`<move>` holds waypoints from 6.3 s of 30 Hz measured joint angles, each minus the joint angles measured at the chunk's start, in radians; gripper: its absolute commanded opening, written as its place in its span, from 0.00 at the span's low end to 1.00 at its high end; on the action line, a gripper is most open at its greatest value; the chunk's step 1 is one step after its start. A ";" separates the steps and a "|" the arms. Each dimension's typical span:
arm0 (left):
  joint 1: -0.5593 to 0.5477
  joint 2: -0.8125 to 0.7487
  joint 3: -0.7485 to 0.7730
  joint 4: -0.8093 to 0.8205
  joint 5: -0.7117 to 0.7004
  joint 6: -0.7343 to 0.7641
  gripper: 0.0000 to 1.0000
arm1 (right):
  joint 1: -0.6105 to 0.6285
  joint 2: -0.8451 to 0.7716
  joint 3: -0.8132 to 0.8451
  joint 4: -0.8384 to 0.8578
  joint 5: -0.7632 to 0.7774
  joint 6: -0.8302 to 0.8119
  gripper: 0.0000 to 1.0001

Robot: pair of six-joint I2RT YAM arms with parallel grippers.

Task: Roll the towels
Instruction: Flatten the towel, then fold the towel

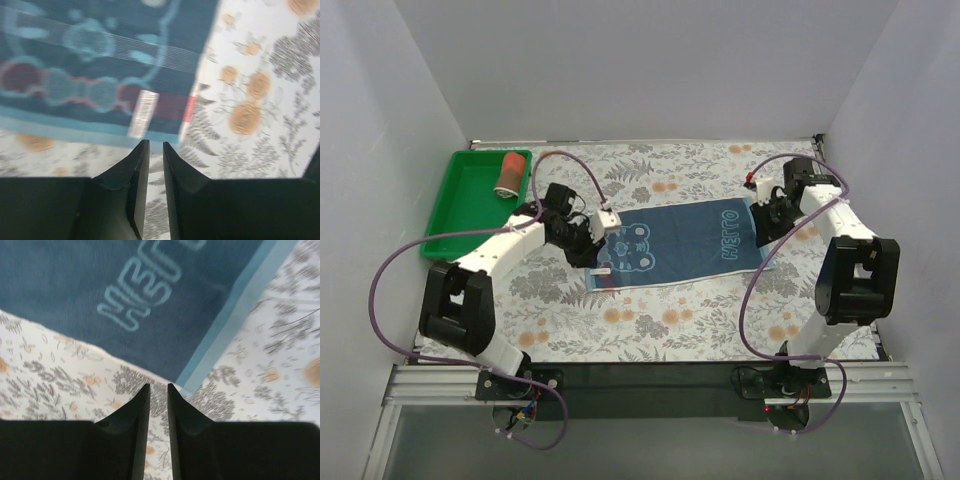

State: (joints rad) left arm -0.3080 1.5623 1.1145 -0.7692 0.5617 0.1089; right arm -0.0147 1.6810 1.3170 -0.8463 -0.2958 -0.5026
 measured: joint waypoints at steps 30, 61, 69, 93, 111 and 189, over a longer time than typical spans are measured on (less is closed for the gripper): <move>-0.112 0.024 -0.255 0.160 -0.164 -0.019 0.08 | 0.069 0.092 -0.213 0.138 0.255 0.018 0.18; -0.003 -0.054 -0.297 -0.028 -0.267 0.105 0.08 | 0.304 -0.040 -0.356 0.099 0.195 0.001 0.33; 0.008 -0.037 -0.274 -0.068 -0.264 0.110 0.08 | 0.254 -0.039 -0.304 0.034 0.183 0.002 0.28; 0.012 -0.073 -0.255 -0.125 -0.197 0.122 0.29 | 0.187 -0.032 -0.324 -0.010 0.101 -0.031 0.51; 0.132 0.215 0.223 -0.013 -0.109 -0.063 0.34 | 0.081 0.364 0.528 -0.064 0.010 0.066 0.33; 0.237 0.600 0.519 0.028 -0.102 -0.172 0.00 | 0.097 0.521 0.430 0.060 0.073 0.108 0.01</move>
State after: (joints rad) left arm -0.0708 2.1620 1.6337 -0.7410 0.4599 -0.0635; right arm 0.0826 2.2021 1.7470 -0.7864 -0.2226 -0.3943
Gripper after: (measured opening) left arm 0.023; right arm 0.016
